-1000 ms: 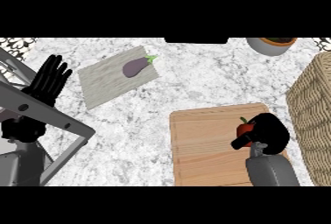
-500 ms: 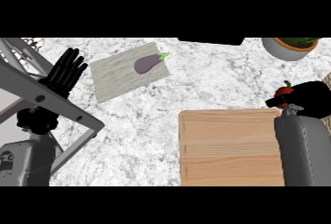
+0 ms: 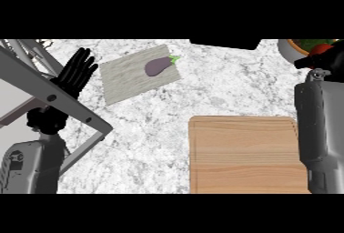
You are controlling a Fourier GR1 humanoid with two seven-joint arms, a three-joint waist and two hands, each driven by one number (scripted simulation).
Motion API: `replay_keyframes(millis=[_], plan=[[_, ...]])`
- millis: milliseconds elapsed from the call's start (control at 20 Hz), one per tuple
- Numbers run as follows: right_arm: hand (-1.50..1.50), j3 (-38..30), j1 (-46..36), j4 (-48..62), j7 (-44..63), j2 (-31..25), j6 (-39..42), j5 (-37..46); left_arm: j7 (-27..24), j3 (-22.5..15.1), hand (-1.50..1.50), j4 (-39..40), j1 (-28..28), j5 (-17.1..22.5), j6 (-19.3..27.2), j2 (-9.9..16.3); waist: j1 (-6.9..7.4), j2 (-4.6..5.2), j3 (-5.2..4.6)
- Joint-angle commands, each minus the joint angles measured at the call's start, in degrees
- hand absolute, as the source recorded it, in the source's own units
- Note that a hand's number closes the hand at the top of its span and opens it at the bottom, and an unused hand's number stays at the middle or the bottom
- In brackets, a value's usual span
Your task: Pick the bell pepper from the cutting board and place it in the basket
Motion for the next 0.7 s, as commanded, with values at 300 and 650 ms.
replay_keyframes(millis=[300, 650], plan=[[1.50, -8.12, -11.53, 6.98, 17.33, 2.22, -5.08, 13.92, -0.01, 1.82, 0.00, -0.73, 4.68, -3.83, 7.02, -3.80, -0.56, -0.40, -0.23], [1.50, -13.24, -12.41, 9.91, 19.13, 3.65, 0.95, 22.74, -1.40, 2.90, 0.00, -1.60, 7.78, -5.33, 8.16, -5.49, -3.41, -1.14, -0.26]])
